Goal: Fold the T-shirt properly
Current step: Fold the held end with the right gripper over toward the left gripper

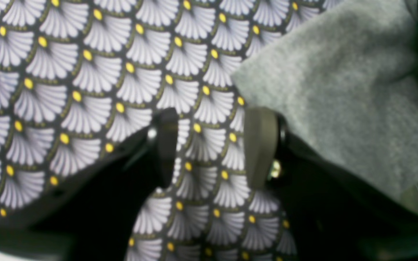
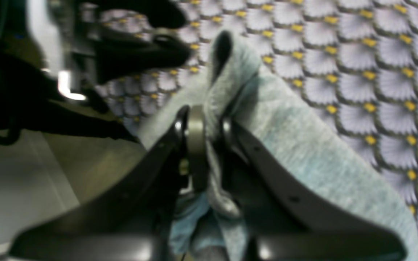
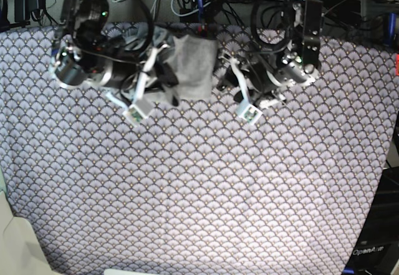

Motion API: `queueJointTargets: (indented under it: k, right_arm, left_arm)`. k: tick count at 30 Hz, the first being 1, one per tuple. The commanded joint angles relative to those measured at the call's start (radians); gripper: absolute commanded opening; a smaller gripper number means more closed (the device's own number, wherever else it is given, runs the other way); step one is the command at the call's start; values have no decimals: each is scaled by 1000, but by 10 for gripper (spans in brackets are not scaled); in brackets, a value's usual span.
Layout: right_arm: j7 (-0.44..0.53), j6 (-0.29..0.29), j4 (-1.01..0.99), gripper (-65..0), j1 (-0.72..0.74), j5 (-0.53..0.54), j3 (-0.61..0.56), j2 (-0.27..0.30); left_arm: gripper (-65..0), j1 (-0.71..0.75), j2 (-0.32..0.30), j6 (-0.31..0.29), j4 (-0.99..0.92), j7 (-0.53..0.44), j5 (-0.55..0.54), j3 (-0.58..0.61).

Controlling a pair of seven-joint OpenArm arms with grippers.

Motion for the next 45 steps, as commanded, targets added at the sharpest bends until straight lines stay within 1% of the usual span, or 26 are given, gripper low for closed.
queueJointTargets:
  k: [1, 6, 13, 17, 19, 23, 26, 30, 37, 40, 43, 45]
  right_arm:
    - [18, 7, 12, -650, 10, 25, -10, 2]
    - [40, 7, 10, -650, 10, 24, -54, 1]
    - [54, 7, -20, -650, 47, 21, -102, -39]
    - [54, 7, -23, -650, 59, 21, -99, -41]
    - [54, 7, -25, -650, 78, 21, -100, -41]
    - [54, 7, -65, -650, 107, 22, -96, -53]
    - [55, 7, -116, -650, 110, 24, -100, -61]
    - [103, 7, -157, -650, 107, 22, -102, -65]
    - [101, 7, -208, -646, 115, 22, -105, -64]
    - [100, 7, -208, -567, 115, 22, -123, -62]
    - [98, 7, -208, -452, 110, 22, -132, -62]
    - [98, 7, -205, -389, 107, 22, -145, -61]
  left_arm:
    - [-360, 0, 3, -1, 22, -18, -13, -1]
    - [-360, 9, 3, -3, 22, -18, -10, -1]
    - [-361, 23, 3, -6, 22, -18, -10, -1]
    - [-361, 25, 2, -6, 22, -18, -10, -1]
    - [-361, 25, -18, -6, 22, -20, -15, -1]
    - [-361, 25, -27, -6, 22, -20, -18, -3]
    - [-361, 25, -27, -6, 22, -20, -18, -3]
    - [-361, 25, -27, -6, 22, -21, -18, -3]
    - [-361, 25, -27, -6, 22, -23, -18, -3]
    - [-360, 25, -27, -6, 22, -24, -18, -3]
    - [-360, 25, -27, -7, 22, -24, -18, -3]
    - [-360, 25, -27, -7, 22, -24, -18, -3]
